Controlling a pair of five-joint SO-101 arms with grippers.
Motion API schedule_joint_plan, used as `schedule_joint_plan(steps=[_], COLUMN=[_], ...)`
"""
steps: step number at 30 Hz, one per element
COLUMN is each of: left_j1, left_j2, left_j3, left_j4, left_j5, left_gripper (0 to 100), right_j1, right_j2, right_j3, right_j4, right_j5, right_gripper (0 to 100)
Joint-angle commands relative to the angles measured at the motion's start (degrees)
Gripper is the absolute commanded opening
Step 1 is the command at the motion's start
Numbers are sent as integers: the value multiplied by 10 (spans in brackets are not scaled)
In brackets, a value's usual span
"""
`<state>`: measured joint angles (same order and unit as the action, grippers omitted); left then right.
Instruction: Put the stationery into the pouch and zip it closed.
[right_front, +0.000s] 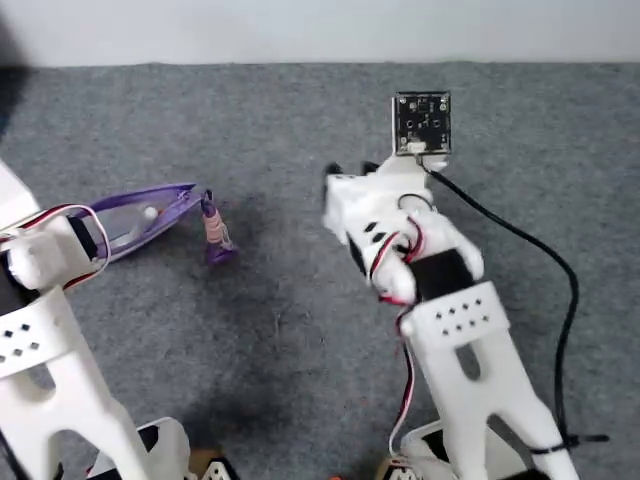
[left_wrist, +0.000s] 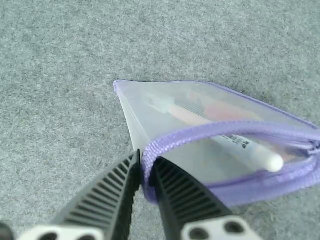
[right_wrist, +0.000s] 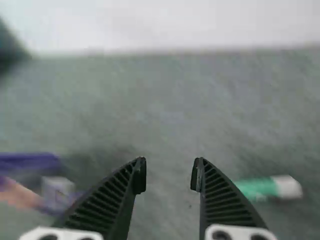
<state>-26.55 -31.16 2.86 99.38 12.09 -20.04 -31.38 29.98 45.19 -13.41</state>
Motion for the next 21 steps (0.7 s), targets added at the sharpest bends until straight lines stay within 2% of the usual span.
schedule_joint_plan(steps=[1,5,11,15,21], left_j1=[-3,-3,-3,-3,-4], left_j2=[-3,-5,-5,-5,-6], left_j3=[-19,-9,-9,-9,-7], left_j4=[7,9,9,9,10], left_j5=[-4,-4,-4,-4,-4], left_gripper=[13,13,13,13,13], right_j1=[35,58,89,94,101], right_j2=[28,62,108,132,208], right_j3=[-9,-10,-10,-25,-95], right_j4=[59,125,180,181,180], right_j5=[94,201,401,495,559], right_gripper=[144,180,430,434,434])
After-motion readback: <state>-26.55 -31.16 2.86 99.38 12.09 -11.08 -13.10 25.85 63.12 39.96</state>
